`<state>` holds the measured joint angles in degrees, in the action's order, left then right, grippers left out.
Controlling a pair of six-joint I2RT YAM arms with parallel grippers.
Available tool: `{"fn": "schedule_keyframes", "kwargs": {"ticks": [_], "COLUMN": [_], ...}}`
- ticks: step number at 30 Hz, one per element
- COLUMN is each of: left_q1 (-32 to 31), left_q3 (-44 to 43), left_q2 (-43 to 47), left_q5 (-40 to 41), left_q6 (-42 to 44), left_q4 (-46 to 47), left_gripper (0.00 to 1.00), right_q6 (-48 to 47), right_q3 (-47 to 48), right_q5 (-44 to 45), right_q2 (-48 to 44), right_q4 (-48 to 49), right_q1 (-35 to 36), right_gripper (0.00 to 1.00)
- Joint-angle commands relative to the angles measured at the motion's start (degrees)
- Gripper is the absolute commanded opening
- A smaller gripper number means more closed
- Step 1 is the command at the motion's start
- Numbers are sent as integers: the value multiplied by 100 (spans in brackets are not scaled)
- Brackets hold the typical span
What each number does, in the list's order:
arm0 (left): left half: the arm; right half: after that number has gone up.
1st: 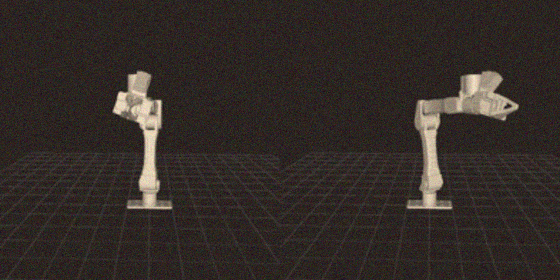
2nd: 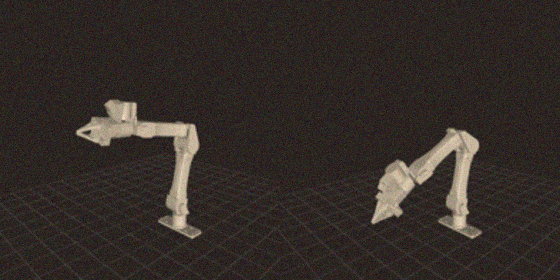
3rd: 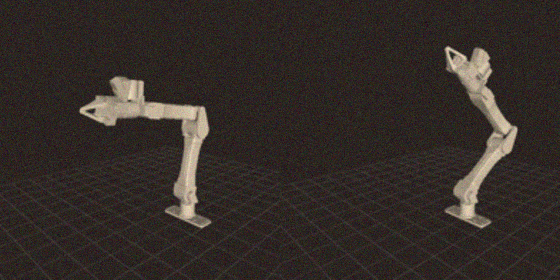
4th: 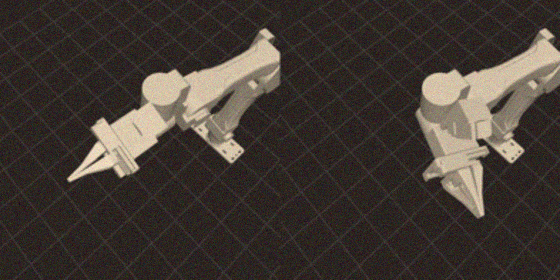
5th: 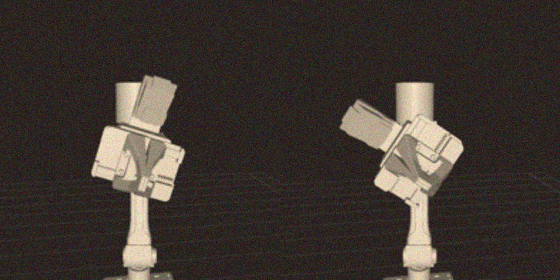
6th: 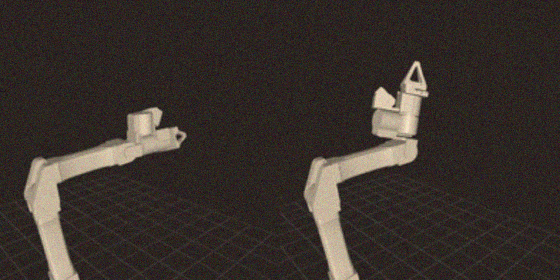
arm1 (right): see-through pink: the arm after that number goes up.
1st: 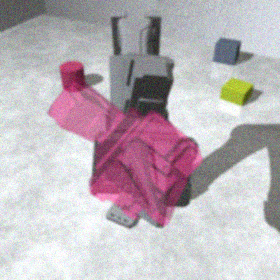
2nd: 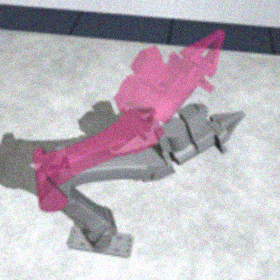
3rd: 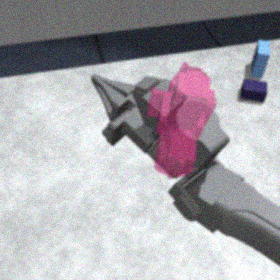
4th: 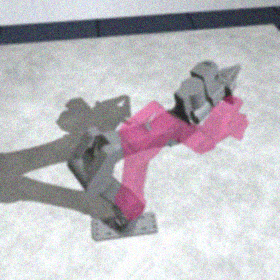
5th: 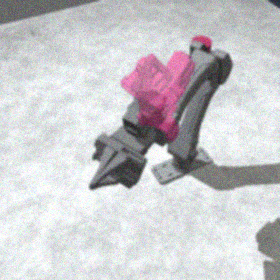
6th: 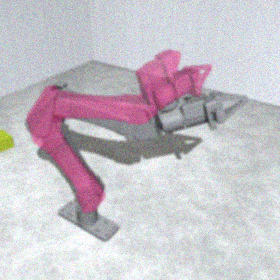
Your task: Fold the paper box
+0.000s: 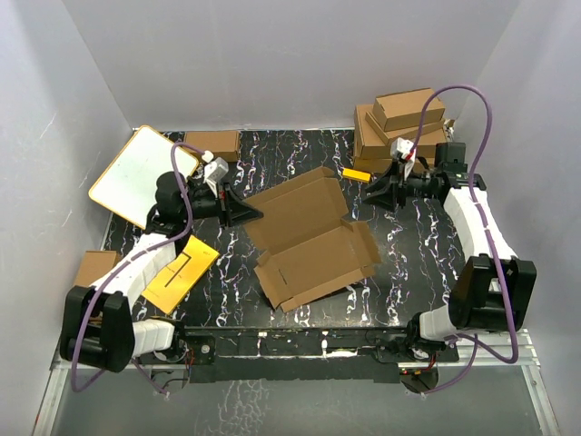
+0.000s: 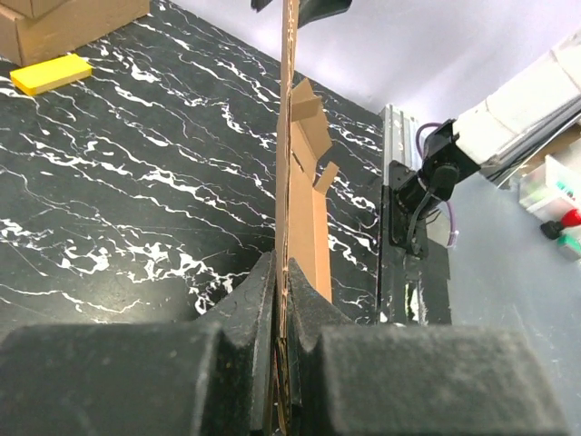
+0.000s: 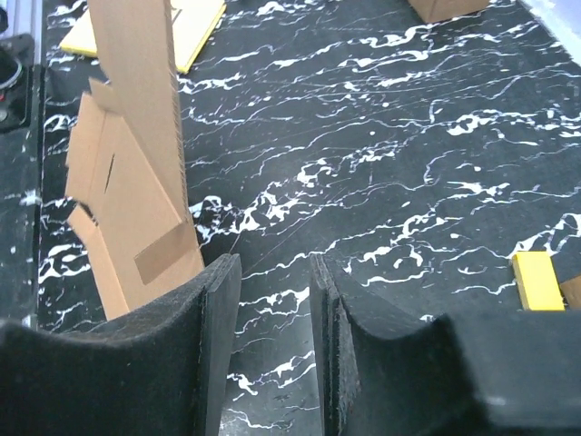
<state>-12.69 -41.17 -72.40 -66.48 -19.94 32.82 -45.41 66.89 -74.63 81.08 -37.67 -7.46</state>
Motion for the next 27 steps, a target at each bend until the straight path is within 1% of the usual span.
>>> {"fn": "schedule_keyframes", "kwargs": {"ticks": [1, 4, 6, 13, 18, 22, 27], "left_q1": [30, 34, 30, 30, 33, 36, 34], "left_q3": [13, 99, 92, 160, 227, 273, 303], "left_q2": [690, 749, 747, 836, 842, 848, 849], "left_q5": [-41, -16, -31, -32, -101, -145, -173], "left_q6": [965, 1047, 1084, 1088, 918, 808, 748], "left_q4": [-407, -321, -344, -265, -23, 159, 258], "left_gripper": [0, 0, 0, 0, 0, 0, 0], "right_q6": [-1683, -2286, -2421, -2440, -2246, -2135, -2093], "right_q3": [264, 253, 253, 269, 146, 191, 164], "right_q5": [-290, -346, -337, -446, -361, -340, -254], "right_q2": [161, 202, 199, 154, 164, 212, 276], "right_q4": [-1012, -1462, -1571, -1632, -1379, -1293, -1234], "right_q1": [200, 350, 433, 566, 669, 700, 959], "right_gripper": [41, 42, 44, 46, 46, 45, 41]}}
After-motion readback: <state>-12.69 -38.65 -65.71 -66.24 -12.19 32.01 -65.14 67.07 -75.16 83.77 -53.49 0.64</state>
